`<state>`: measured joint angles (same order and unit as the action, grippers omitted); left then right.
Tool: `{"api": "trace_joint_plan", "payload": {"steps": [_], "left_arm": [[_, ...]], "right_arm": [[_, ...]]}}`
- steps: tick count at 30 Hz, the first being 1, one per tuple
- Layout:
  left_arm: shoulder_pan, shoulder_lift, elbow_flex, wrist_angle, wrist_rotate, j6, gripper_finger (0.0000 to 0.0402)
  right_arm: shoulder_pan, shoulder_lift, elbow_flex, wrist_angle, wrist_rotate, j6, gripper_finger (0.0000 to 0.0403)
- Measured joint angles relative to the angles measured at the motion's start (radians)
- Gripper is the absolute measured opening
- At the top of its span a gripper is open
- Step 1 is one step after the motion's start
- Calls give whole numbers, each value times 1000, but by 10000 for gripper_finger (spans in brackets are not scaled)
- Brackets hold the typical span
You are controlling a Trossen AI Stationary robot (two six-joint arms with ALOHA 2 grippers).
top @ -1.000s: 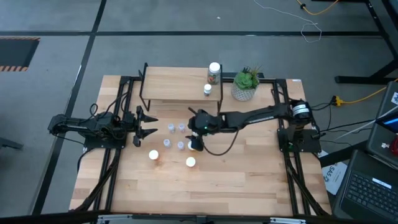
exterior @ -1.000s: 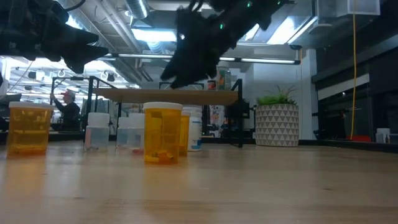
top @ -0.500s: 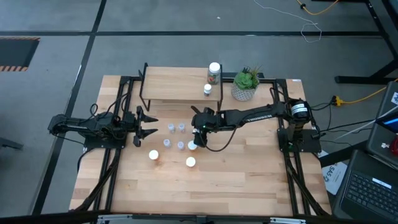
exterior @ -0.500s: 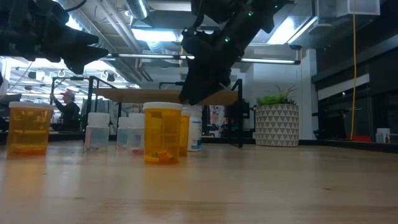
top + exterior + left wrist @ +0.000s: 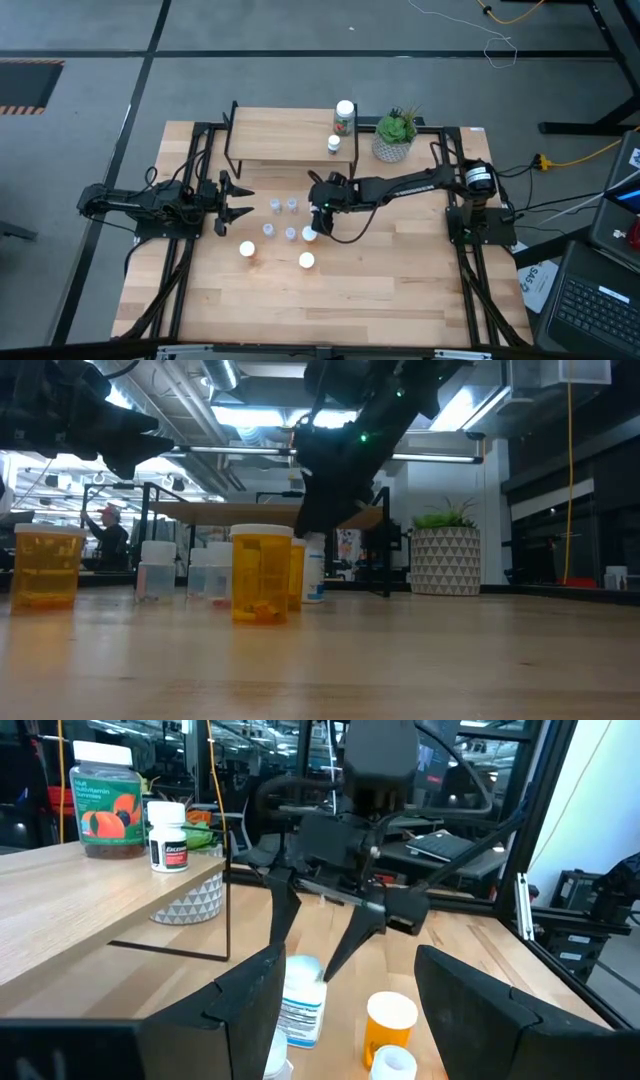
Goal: Pick and place medicine bottles onto shelf by color
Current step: Put the white blue pill bottle on the shelf
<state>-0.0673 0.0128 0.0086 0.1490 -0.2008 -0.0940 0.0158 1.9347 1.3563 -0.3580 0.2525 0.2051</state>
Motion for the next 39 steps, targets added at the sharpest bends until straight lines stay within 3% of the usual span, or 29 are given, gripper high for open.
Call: {"api": "trace_joint_plan", "payload": {"steps": [9, 19, 26, 34, 39], "left_arm": [[0, 0, 0, -1, 0, 0, 219], [0, 0, 0, -2, 0, 0, 219], [0, 0, 0, -5, 0, 0, 219], [0, 0, 0, -6, 0, 0, 219], [0, 0, 0, -6, 0, 0, 219]], "right_arm": [[0, 14, -1, 4, -10, 41, 267], [0, 14, 31, -31, -10, 131, 162], [-1, 14, 196, -102, -3, 86, 160], [-54, 12, 459, -221, 171, -70, 128], [-126, 12, 521, -251, 114, -96, 91]]}}
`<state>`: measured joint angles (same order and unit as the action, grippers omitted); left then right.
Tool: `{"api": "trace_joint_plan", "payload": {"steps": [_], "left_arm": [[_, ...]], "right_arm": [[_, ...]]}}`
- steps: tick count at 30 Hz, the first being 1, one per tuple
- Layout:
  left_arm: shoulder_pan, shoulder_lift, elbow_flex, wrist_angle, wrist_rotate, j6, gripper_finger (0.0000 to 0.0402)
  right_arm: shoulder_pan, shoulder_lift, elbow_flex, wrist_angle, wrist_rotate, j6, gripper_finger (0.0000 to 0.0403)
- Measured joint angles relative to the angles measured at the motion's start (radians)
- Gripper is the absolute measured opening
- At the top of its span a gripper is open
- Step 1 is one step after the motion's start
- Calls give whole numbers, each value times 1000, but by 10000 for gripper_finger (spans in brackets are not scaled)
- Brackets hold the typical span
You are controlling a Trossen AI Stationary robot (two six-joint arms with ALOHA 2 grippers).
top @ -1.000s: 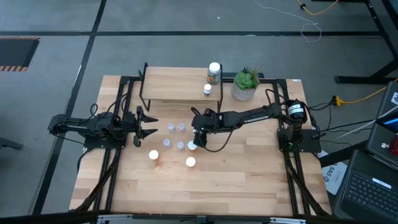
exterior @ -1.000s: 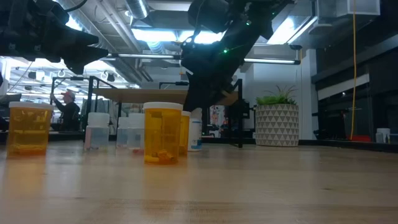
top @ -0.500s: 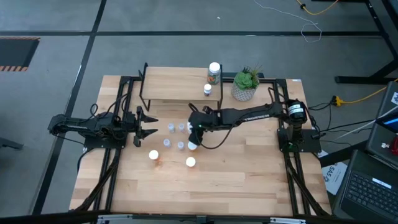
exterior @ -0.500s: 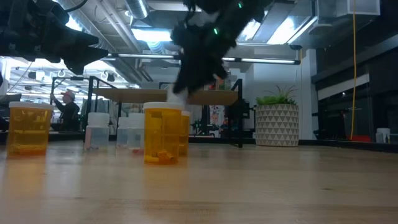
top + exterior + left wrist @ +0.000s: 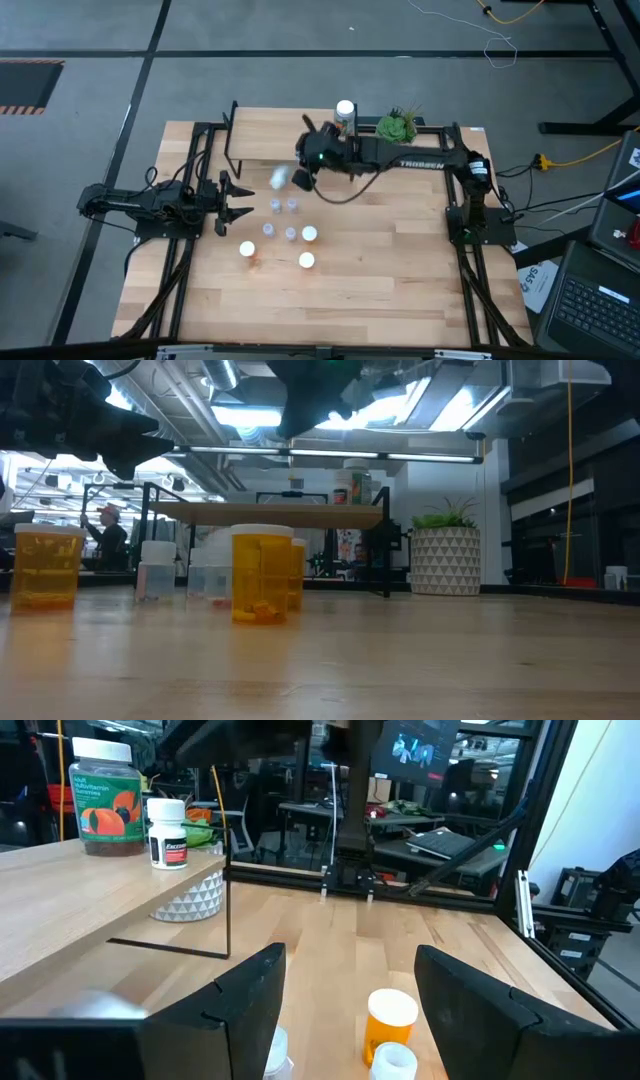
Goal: Pick and place medicine bottles onto shelf by color
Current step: Put the white blue pill bottle on the shelf
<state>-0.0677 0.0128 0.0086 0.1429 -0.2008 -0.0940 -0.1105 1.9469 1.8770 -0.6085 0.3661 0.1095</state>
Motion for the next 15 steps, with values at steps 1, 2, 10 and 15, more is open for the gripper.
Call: {"api": "trace_joint_plan", "payload": {"steps": [1, 2, 10, 15], "left_arm": [[0, 0, 0, 0, 0, 0, 219], [0, 0, 0, 0, 0, 0, 219], [0, 0, 0, 0, 0, 0, 219], [0, 0, 0, 1, 0, 0, 219]], "right_arm": [[-11, 0, 0, -6, -33, 16, 84], [-19, 0, 0, -8, -61, 22, 80], [-17, 0, 0, -3, -183, 18, 73], [17, 0, 0, -23, -210, 17, 73]]}}
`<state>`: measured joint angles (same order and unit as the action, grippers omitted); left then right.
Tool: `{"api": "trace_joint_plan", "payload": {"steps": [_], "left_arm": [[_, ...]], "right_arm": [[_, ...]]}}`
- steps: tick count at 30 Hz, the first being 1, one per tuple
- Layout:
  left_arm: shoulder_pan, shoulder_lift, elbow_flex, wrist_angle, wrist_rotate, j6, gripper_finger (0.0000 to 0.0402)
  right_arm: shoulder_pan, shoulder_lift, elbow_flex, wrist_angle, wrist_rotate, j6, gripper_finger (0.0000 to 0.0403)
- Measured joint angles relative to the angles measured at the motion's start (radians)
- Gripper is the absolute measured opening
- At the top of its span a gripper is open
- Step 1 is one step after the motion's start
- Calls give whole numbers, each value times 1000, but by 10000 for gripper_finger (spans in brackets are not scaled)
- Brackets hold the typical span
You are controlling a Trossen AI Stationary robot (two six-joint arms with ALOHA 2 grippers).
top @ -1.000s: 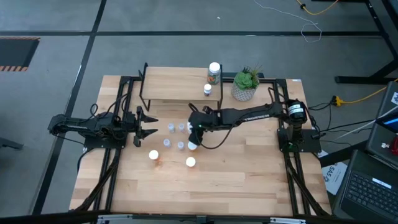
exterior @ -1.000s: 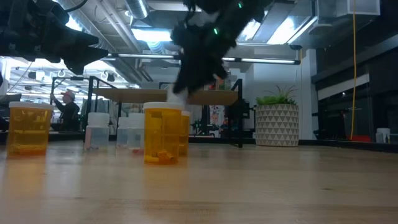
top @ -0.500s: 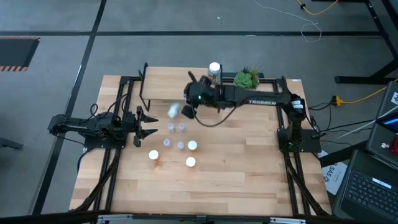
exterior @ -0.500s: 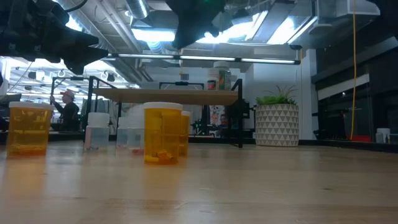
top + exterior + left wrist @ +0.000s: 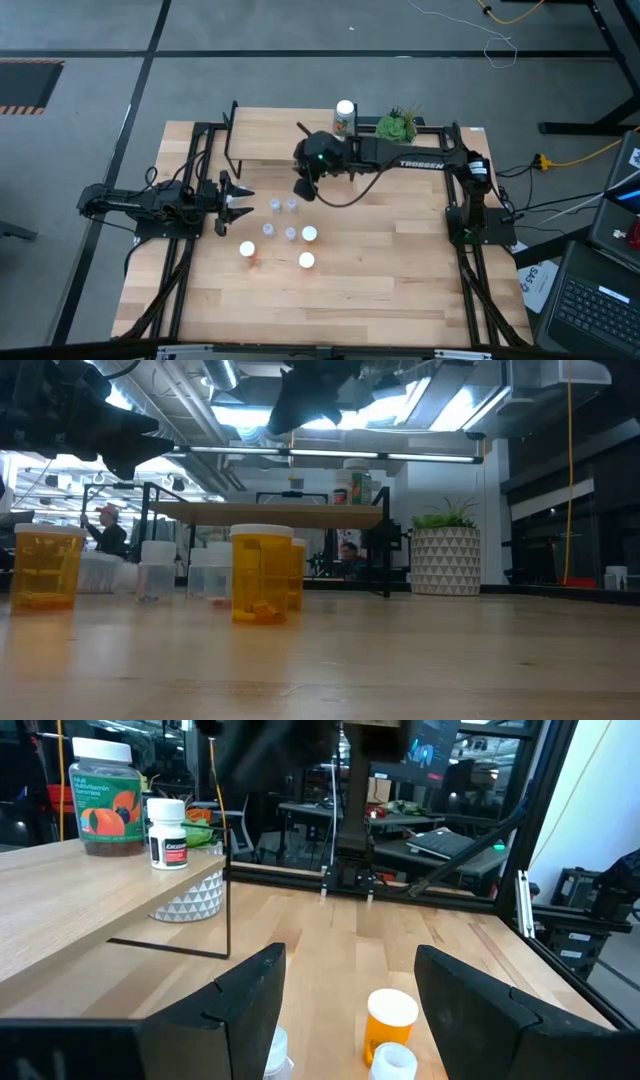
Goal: Pick and place medicine bottles onto shelf by color
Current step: Put the white blue pill bottle on the shelf
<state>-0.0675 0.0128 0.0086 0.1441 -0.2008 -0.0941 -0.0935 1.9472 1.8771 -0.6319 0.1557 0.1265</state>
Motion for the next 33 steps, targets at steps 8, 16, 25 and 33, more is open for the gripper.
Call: {"api": "trace_joint_plan", "payload": {"steps": [8, 16, 25, 33], "left_arm": [[0, 1, 20, -17, -2, -61, 218], [0, 123, 353, -610, -200, -262, 213], [0, 336, 543, -856, -246, -530, 213], [0, 470, 578, -869, -284, -528, 213]], "right_arm": [[70, -59, 0, -122, 174, 5, 74], [150, -179, 0, -403, 349, 157, 74], [266, -285, 0, -836, 613, 484, 74], [405, -440, -112, -870, 723, 659, 68]]}}
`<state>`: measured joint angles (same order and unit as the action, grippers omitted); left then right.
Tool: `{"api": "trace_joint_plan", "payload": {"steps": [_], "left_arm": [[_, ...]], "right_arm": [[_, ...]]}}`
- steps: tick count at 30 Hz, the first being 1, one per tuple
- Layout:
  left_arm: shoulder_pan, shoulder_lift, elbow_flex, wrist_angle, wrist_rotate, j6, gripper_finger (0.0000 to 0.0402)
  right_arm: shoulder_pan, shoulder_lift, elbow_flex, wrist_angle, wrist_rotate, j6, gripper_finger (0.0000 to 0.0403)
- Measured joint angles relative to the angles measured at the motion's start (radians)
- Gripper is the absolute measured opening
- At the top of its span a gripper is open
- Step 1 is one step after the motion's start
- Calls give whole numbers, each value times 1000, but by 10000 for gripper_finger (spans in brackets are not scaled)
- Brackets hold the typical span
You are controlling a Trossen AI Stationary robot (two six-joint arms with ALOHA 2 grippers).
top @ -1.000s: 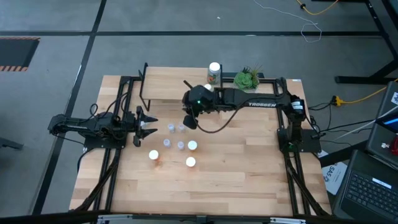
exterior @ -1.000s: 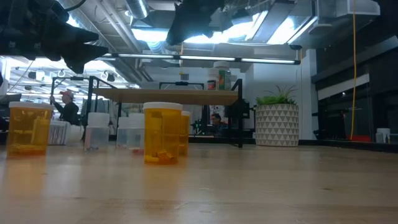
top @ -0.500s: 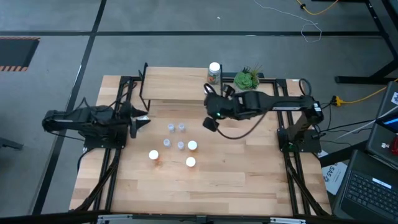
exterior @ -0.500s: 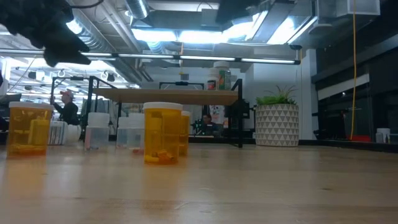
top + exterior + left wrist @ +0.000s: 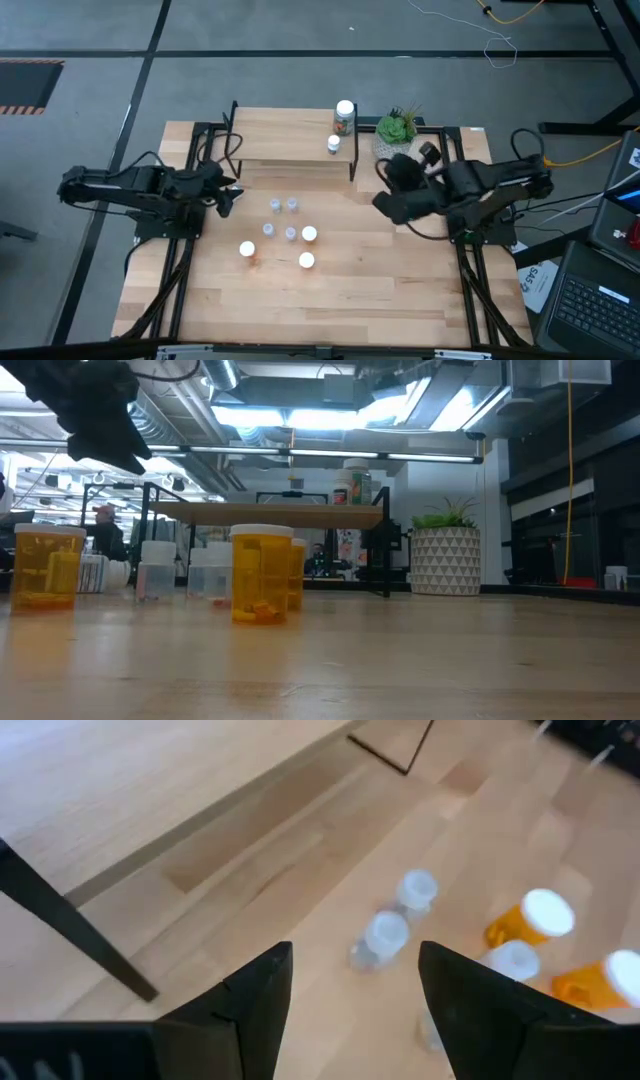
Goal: Pick and place medicine bottles onto shelf by color
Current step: Put the white blue pill bottle on the shelf
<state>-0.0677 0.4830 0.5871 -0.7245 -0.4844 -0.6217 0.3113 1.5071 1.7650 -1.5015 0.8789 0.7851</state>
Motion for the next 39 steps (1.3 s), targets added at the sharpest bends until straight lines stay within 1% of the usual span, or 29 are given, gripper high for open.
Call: {"api": "trace_joint_plan", "payload": {"steps": [3, 5, 6, 8, 9, 11, 13, 15, 17, 18, 19, 20, 21, 23, 27, 29, 31, 35, 39], "left_arm": [[0, 11, 20, 5, -7, 0, 213], [0, 10, 39, 3, -23, 0, 213], [0, 9, 49, 4, -32, 0, 213], [0, 10, 70, 3, -38, 1, 213], [0, 10, 80, 2, -39, 4, 213], [0, 10, 97, 3, -48, 8, 213], [0, 10, 105, 3, -57, 36, 213], [2, 10, 108, 4, -69, 55, 213], [12, 17, 113, 6, -84, 55, 213], [20, 19, 115, 6, -87, 55, 213], [28, 22, 116, 6, -89, 55, 213], [36, 24, 116, 8, -88, 55, 213], [44, 24, 116, 4, -89, 55, 213], [57, 24, 116, 0, -89, 56, 213], [71, 25, 116, 10, -97, 89, 213], [81, 33, 116, 10, -109, 122, 213], [94, 56, 116, 10, -110, 163, 213], [139, 126, 116, 6, -106, 187, 213], [185, 173, 116, -30, 0, 159, 215]], "right_arm": [[19, -84, -165, 41, 56, 132, 57], [20, -149, -324, 109, 62, 251, 48], [20, -181, -413, 179, 57, 299, 44], [18, -234, -610, 411, 15, 340, 36], [16, -256, -708, 568, -33, 329, 33], [4, -288, -901, 961, -192, 230, 28], [-19, -292, -1080, 1418, -395, 76, 25], [-51, -265, -1239, 1918, -584, -75, 24], [-91, -228, -1357, 2333, -719, -210, 24], [-116, -221, -1406, 2488, -759, -267, 23], [-144, -219, -1445, 2603, -786, -315, 23], [-175, -222, -1479, 2681, -807, -353, 23], [-209, -233, -1513, 2724, -827, -381, 23], [-279, -264, -1559, 2733, -896, -410, 23], [-400, -335, -1614, 2726, -1109, -458, 23], [-450, -382, -1633, 2726, -1194, -476, 23], [-485, -434, -1657, 2707, -1207, -471, 23], [-513, -529, -1702, 2676, -1174, -407, 23], [-509, -593, -1719, 2673, -1153, -370, 23]]}}
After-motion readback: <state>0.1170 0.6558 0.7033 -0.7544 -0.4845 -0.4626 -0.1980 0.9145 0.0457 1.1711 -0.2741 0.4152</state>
